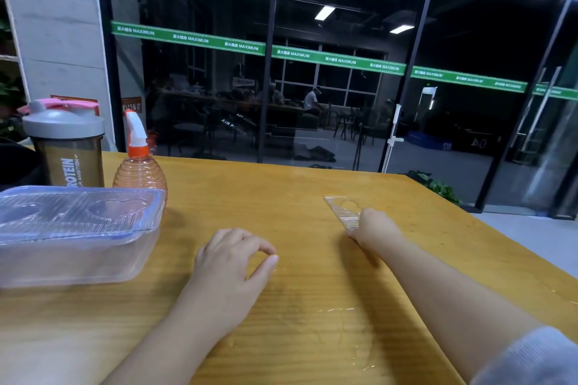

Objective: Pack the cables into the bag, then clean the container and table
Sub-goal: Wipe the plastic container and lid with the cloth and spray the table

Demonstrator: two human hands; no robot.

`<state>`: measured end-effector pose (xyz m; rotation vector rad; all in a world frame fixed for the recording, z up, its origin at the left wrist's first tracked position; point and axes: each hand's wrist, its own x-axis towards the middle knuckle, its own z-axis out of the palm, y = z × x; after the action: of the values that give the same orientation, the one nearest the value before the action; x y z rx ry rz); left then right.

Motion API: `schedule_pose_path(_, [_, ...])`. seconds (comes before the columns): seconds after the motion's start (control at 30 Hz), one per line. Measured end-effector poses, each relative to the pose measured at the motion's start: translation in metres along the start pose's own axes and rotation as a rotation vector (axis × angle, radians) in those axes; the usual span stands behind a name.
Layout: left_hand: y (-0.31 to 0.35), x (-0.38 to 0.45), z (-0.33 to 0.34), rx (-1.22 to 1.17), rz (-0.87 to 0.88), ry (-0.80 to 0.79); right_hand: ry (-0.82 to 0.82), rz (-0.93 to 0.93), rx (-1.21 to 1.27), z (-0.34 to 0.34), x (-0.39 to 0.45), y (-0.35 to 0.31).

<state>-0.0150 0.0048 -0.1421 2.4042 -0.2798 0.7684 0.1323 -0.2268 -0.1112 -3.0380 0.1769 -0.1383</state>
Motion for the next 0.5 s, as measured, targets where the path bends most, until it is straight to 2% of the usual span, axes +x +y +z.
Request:
schedule_pose_path(0.2, [0.001,0.0,-0.001,-0.021,-0.002,-0.01,-0.064,0.044,0.054,-0.002,0.008,0.0])
schedule_pose_path(0.5, [0.002,0.0,-0.001,-0.041,-0.008,-0.014,0.017,0.012,0.217,-0.025,0.006,0.011])
